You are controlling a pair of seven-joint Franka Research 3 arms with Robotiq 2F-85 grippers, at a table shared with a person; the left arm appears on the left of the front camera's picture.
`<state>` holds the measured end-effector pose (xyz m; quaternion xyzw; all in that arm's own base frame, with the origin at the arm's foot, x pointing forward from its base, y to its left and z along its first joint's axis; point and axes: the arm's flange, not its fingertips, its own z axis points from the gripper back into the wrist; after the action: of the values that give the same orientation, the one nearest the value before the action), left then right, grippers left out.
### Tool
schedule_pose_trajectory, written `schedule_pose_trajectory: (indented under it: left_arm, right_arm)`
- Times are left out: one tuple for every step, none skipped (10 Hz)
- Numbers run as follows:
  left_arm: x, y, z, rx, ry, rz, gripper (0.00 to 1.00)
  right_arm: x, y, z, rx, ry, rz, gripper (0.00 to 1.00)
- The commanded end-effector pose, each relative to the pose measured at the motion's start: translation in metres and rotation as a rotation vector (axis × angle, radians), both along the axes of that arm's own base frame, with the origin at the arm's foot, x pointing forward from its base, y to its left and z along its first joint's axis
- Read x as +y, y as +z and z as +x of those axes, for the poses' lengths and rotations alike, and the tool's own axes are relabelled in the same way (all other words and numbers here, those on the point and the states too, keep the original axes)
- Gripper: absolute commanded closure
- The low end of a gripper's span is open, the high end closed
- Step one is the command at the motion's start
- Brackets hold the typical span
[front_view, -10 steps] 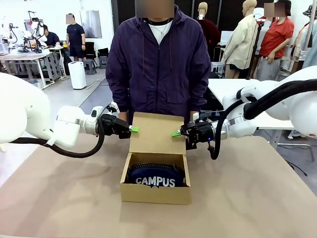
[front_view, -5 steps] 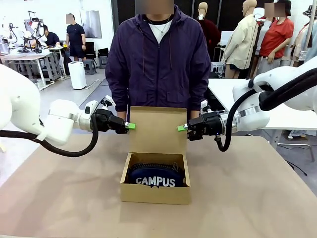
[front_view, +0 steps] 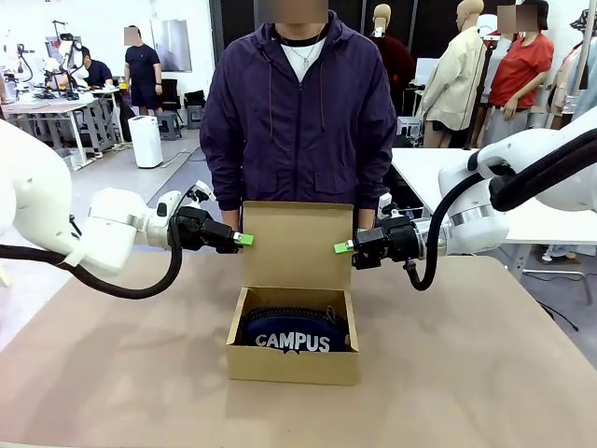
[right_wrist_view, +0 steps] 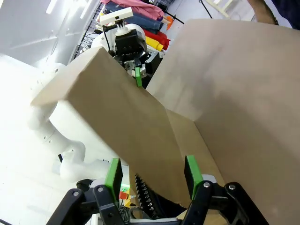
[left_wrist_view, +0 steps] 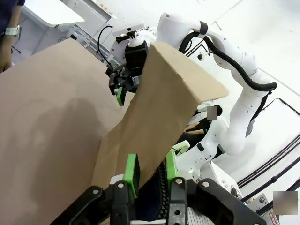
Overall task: Pack the items into the box.
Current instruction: Close the Mailer Box.
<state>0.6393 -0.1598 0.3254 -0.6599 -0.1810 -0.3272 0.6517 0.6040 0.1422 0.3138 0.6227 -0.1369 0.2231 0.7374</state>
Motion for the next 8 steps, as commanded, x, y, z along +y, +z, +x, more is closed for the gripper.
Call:
schedule_pose_trajectory:
  left_arm:
    - [0.001,0.004,-0.001,-0.004,0.001,0.000,0.67]
    - [-0.006,0.008,-0.007,-0.100,-0.039,0.010,0.67]
    - [-0.010,0.013,-0.012,-0.181,-0.041,-0.001,0.67]
    - [-0.011,0.019,-0.020,-0.287,-0.055,-0.025,0.67]
    - [-0.010,0.024,-0.028,-0.370,-0.070,-0.036,0.67]
    - [-0.010,0.027,-0.035,-0.426,-0.080,-0.010,0.67]
    - [-0.011,0.030,-0.042,-0.461,-0.099,0.020,0.67]
    - [-0.010,0.032,-0.051,-0.501,-0.109,0.046,0.67]
  right_arm:
    - [0.001,-0.001,0.000,0.001,-0.001,-0.002,0.29]
    - [0.006,0.007,-0.002,-0.085,0.069,0.000,0.29]
    - [0.007,0.016,-0.007,-0.167,0.064,0.002,0.29]
    - [0.007,0.022,-0.018,-0.269,0.081,0.000,0.29]
    - [0.007,0.024,-0.028,-0.350,0.085,0.010,0.29]
    - [0.009,0.023,-0.038,-0.417,0.094,0.009,0.29]
    - [0.010,0.022,-0.048,-0.473,0.089,0.005,0.29]
    - [0.011,0.022,-0.059,-0.534,0.081,-0.011,0.29]
